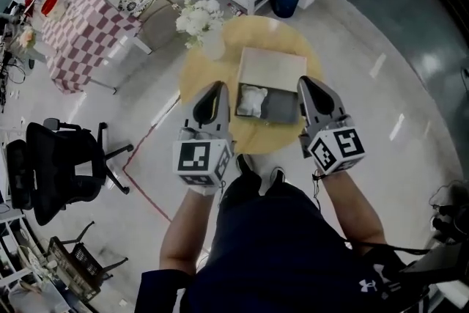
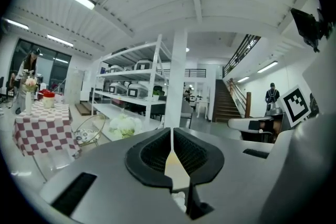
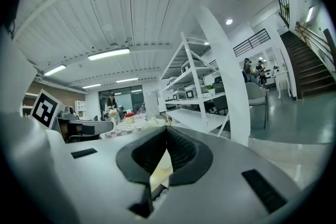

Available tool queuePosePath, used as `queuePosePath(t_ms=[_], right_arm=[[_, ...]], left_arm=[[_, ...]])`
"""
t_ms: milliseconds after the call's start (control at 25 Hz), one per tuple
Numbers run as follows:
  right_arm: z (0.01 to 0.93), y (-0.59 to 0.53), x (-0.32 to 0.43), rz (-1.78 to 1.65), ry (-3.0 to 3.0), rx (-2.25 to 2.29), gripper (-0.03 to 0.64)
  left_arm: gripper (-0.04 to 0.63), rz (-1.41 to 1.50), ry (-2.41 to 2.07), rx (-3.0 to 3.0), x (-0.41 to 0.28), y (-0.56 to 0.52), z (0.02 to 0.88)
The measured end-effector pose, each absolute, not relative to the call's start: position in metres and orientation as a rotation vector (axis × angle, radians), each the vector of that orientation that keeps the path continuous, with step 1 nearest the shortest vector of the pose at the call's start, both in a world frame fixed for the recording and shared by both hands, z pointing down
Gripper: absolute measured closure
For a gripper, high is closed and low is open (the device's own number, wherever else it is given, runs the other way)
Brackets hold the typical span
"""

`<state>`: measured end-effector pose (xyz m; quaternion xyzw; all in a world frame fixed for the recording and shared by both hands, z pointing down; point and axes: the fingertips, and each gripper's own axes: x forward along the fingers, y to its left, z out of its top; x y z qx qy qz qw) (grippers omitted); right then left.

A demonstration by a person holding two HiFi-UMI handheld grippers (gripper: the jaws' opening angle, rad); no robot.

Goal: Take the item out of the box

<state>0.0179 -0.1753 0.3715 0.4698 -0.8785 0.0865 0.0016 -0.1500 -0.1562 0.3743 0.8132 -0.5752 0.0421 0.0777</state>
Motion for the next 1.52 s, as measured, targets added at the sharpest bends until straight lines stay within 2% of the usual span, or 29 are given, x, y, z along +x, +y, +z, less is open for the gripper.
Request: queuePosePath(t_ms=[1520], right_arm=[[0.504, -0.225, 0.052, 0.66, -2.531, 1.518, 0.609]], left_arm=[[0.563, 0.961, -1.144, 2.27, -0.09, -0.206, 0.646]])
